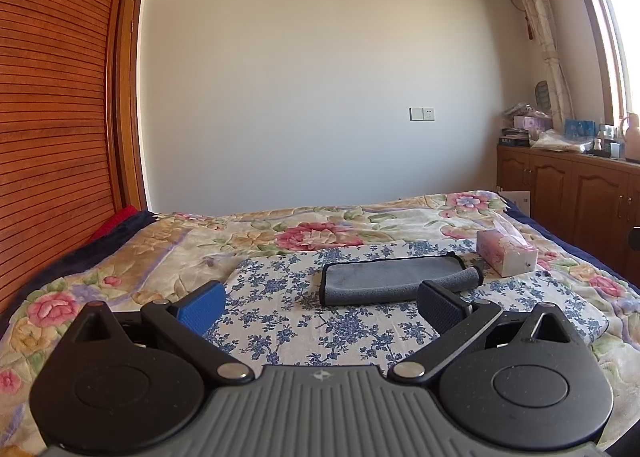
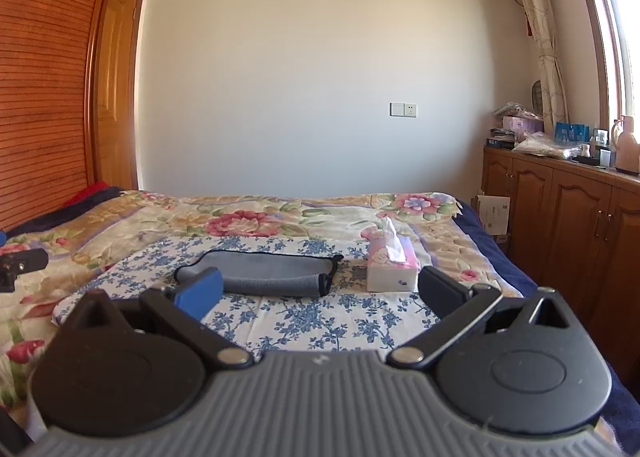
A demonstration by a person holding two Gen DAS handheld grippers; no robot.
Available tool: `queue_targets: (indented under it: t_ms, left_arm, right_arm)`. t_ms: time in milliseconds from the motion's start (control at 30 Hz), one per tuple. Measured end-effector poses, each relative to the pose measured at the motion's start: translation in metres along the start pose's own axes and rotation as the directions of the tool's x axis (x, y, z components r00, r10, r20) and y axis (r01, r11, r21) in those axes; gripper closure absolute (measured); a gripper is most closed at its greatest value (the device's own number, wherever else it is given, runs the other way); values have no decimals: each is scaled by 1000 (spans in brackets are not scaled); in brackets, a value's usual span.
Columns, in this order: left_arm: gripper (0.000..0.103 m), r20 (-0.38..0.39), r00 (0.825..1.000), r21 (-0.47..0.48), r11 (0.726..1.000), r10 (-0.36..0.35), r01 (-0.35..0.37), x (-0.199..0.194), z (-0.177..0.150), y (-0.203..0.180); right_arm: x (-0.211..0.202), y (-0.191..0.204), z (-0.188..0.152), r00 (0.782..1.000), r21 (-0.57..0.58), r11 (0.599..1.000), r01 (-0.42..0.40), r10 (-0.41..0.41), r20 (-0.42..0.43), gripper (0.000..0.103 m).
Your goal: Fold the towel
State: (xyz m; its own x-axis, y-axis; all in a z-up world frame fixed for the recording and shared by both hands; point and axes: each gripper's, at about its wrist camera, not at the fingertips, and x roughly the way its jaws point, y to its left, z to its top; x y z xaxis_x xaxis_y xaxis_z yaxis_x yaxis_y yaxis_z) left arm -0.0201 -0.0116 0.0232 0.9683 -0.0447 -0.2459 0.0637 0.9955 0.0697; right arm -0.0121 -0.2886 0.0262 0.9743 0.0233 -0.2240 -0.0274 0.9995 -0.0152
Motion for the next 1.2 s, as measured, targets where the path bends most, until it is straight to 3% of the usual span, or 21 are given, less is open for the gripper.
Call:
queue_targets:
  t_ms: [1200]
  left_arm:
    - [0, -3, 1000, 9, 1000, 2, -2, 1, -2, 0]
  right_arm:
    - [0, -3, -1, 1000, 1, 1000, 2, -2, 1, 0]
